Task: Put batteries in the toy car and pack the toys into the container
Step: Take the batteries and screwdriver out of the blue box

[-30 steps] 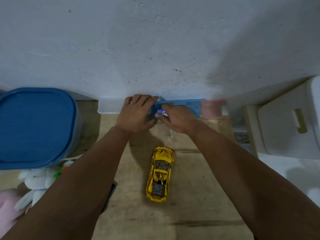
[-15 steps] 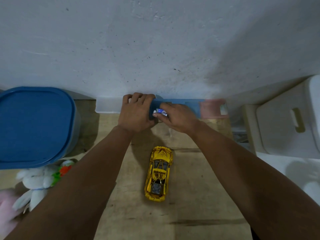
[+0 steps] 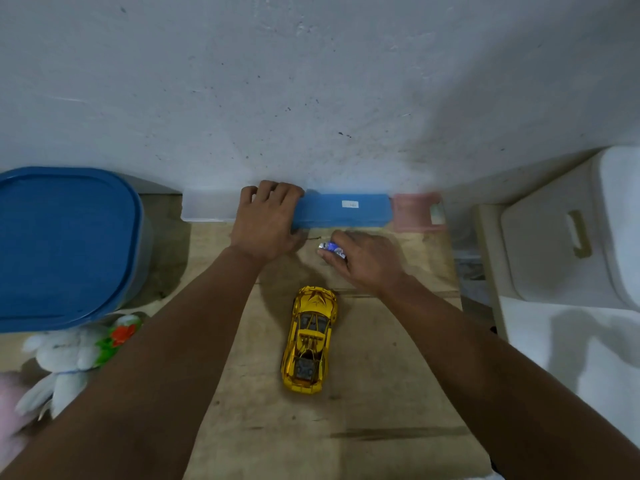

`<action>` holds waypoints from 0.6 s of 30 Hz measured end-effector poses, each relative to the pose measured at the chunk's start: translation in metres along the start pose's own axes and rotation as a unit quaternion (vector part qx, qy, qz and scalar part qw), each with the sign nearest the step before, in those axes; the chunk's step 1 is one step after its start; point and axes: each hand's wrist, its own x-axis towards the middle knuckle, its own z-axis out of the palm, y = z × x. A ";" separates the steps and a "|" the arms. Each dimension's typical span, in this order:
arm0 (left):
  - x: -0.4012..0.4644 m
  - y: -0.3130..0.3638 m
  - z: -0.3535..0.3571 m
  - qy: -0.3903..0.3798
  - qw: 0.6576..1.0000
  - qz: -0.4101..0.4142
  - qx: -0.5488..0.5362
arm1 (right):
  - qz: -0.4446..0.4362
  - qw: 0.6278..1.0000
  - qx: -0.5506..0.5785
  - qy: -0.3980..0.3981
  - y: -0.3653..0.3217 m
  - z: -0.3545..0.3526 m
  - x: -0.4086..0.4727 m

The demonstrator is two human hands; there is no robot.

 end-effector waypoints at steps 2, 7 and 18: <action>-0.001 0.001 -0.001 -0.011 1.000 0.003 0.011 | 0.010 1.000 -0.001 -0.007 0.000 0.006 -0.012; -0.003 0.005 -0.003 -0.028 0.999 0.006 0.041 | 0.025 0.999 -0.039 0.021 -0.006 0.017 -0.020; -0.006 0.007 -0.007 -0.036 0.997 0.003 0.075 | 0.089 0.995 0.027 0.015 -0.011 0.004 -0.024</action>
